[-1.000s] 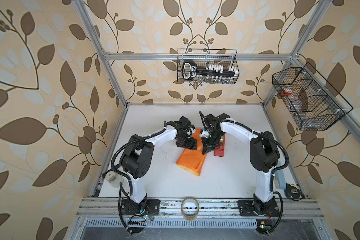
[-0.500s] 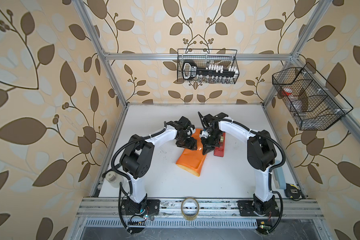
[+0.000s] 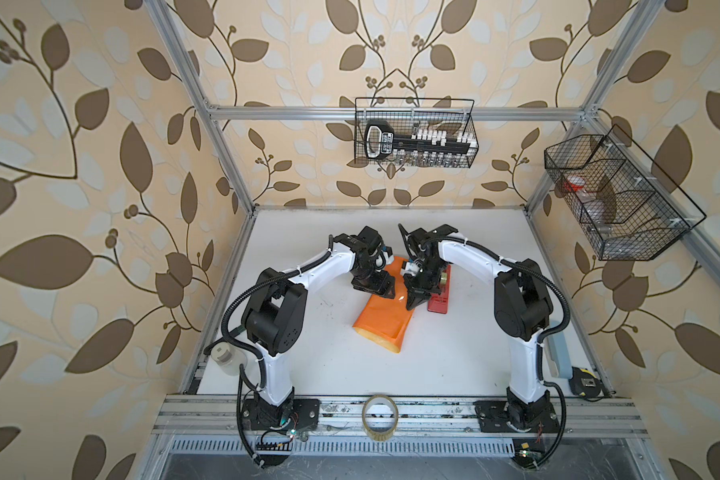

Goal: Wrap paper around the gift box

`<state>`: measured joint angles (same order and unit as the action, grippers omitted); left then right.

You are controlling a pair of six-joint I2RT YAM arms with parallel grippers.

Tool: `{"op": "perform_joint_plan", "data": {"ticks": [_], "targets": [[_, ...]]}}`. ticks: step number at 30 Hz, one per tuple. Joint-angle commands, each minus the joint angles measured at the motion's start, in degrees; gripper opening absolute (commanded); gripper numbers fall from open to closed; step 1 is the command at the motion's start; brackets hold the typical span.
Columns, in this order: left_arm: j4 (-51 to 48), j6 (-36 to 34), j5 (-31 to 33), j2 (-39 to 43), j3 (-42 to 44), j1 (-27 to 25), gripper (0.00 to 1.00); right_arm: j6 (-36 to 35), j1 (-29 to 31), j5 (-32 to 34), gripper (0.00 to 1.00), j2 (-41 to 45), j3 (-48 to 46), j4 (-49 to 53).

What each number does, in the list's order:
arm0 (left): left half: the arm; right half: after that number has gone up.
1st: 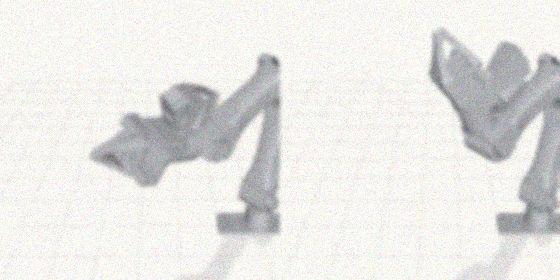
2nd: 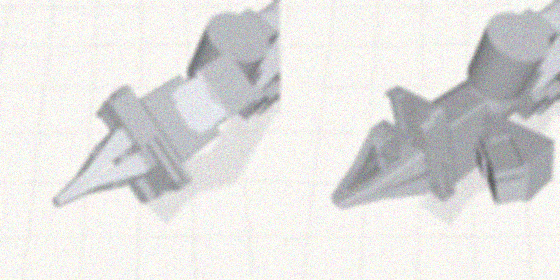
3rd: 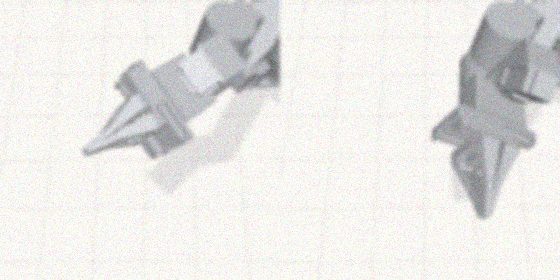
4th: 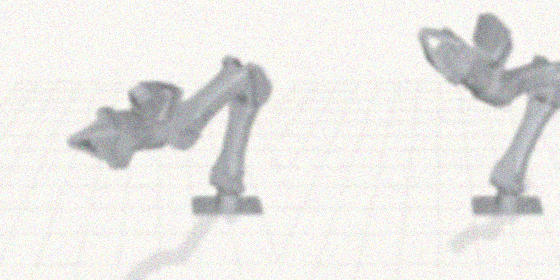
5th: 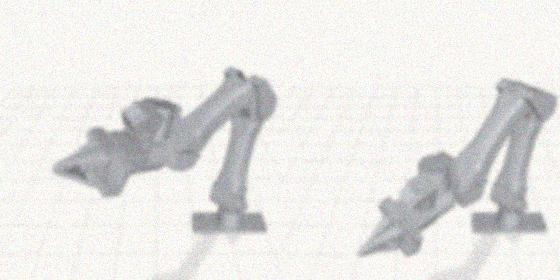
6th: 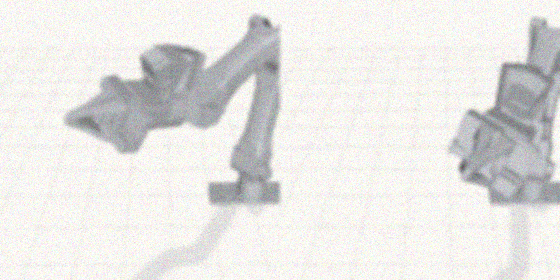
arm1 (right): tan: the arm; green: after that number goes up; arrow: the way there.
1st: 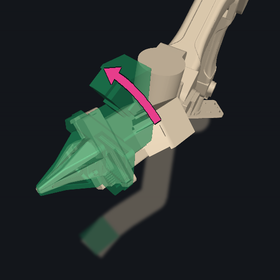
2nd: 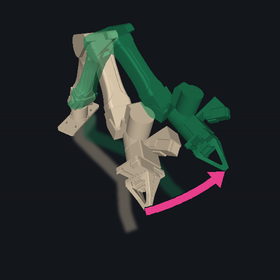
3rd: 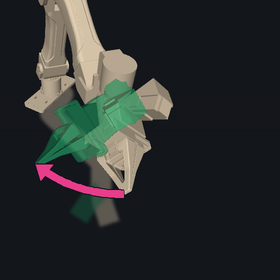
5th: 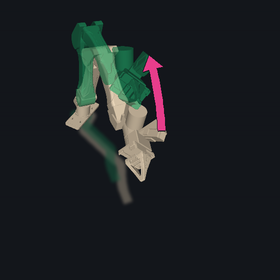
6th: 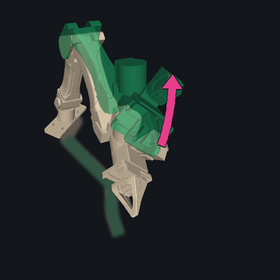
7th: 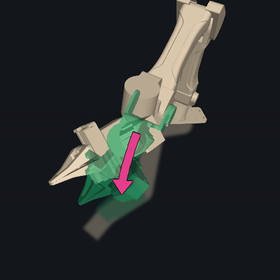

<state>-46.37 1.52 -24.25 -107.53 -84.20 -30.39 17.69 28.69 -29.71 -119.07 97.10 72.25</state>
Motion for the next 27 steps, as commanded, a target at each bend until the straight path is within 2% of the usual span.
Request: {"op": "perform_joint_plan", "data": {"ticks": [1,6,7,8,13,14,15,16,18,19,23,27], "targets": [[-0.2,-1.6,-3.8,1.4,-2.0,0.0,0.79,-1.3,-0.1,4.7,0.00,-4.0,-0.5,-2.3],[3.3,-3.0,-0.8,1.7,-0.1,-0.2,0.86,-1.3,-0.1,4.6,0.00,-4.3,-0.5,-2.6],[4.1,-3.1,0.4,2.1,0.2,-0.2,0.94,-1.3,-0.1,4.5,0.00,-4.4,-0.5,-2.6],[5.0,-3.1,1.2,2.6,0.4,-0.1,0.98,-1.3,-0.1,4.4,0.00,-4.5,-0.5,-2.8],[11.0,-3.3,2.6,6.4,3.0,-0.1,0.97,-1.3,-0.1,4.4,0.00,-4.8,-0.7,-2.9],[11.1,-3.8,3.6,6.8,2.6,-0.2,0.94,-1.3,-0.1,4.3,0.00,-4.9,-0.7,-2.9],[10.3,-4.9,4.5,7.1,1.5,-0.3,0.84,-1.3,-0.1,4.3,0.00,-4.9,-0.7,-2.9],[9.1,-6.5,4.9,7.2,0.2,-0.2,0.68,-1.3,-0.1,4.3,0.00,-4.9,-0.7,-2.9],[5.3,-8.4,5.8,7.8,-3.4,-0.1,0.20,-1.3,-0.1,4.3,0.00,-5.0,-0.6,-2.9],[4.0,-8.6,4.8,8.1,-4.5,0.0,0.01,-1.4,-0.1,4.3,0.00,-5.1,-0.7,-2.9],[3.5,-4.8,-7.8,9.3,-2.9,-0.3,0.00,-1.5,0.0,4.3,0.00,-5.5,-0.6,-3.1],[11.2,3.8,-11.8,9.2,3.0,-0.7,0.00,-1.4,0.1,4.4,0.00,-5.6,-0.4,-3.1]]}}
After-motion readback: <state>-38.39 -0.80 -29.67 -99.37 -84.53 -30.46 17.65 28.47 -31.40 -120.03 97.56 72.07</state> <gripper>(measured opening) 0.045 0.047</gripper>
